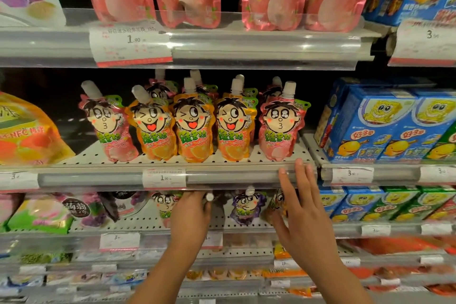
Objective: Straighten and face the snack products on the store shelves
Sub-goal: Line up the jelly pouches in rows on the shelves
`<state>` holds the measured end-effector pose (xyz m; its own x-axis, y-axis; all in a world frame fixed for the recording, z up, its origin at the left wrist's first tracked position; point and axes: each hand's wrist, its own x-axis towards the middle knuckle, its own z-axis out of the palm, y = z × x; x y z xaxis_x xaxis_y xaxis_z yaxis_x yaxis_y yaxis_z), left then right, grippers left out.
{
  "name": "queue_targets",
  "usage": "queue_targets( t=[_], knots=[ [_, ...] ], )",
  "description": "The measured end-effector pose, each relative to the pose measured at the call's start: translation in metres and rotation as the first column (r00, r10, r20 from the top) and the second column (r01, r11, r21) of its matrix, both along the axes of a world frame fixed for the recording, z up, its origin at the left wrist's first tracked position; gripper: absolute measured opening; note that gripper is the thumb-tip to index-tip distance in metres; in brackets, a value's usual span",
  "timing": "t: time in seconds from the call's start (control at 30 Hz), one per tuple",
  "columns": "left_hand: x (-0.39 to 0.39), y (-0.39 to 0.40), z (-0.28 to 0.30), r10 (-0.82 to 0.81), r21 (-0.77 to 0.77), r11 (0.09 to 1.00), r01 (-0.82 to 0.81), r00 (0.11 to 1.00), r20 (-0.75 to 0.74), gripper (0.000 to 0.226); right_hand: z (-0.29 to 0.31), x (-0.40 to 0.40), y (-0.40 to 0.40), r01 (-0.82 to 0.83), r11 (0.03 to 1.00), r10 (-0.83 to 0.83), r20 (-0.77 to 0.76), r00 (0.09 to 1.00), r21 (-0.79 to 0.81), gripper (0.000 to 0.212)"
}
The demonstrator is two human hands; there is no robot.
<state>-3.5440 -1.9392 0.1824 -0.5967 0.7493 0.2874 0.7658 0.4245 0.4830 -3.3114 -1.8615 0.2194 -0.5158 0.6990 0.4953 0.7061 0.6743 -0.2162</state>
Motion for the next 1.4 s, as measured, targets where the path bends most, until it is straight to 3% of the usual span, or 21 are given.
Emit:
queue_targets(
  t=[0.2,0.5,0.67,0.87,0.97,1.07,1.23,1.4],
  knots=[
    [-0.002,-0.019,0.006,-0.091,0.021,0.995,0.094,0.99,-0.11,0.018,0.002,0.004,0.001,-0.005,1.0,0.005,0.033,0.999,-0.001,0.092],
    [-0.026,-0.07,0.051,-0.453,-0.047,0.891,0.452,0.874,-0.175,0.011,0.001,0.0,-0.001,0.005,1.0,-0.004,0.022,1.0,-0.008,0.092],
    [-0.042,-0.089,0.081,-0.415,0.066,0.893,0.445,0.871,-0.264,0.026,0.001,-0.001,-0.003,0.0,1.0,0.0,-0.001,1.0,-0.001,0.093],
    [-0.076,-0.109,0.092,-0.453,0.095,0.875,0.475,0.872,-0.186,0.012,0.004,0.0,-0.006,-0.021,1.0,0.021,-0.033,0.999,-0.019,0.095],
    [-0.099,-0.121,0.086,-0.43,0.096,0.888,0.45,0.886,-0.174,0.022,0.005,0.0,-0.004,-0.034,0.999,0.034,-0.035,0.999,0.005,0.095],
    [-0.113,-0.128,0.083,-0.405,0.111,0.9,0.421,0.904,-0.138,0.024,0.009,0.002,-0.006,-0.029,1.0,0.029,-0.058,0.998,0.005,0.082],
    [-0.118,-0.13,0.072,-0.44,0.118,0.886,0.448,0.894,-0.091,0.026,0.042,-0.01,-0.014,-0.072,0.99,0.09,-0.148,0.985,0.123,0.036],
    [-0.123,-0.132,0.062,-0.488,0.104,0.863,0.494,0.869,-0.075,0.017,0.087,-0.046,-0.01,-0.127,0.97,0.182,-0.273,0.945,0.206,0.038]
  ],
)
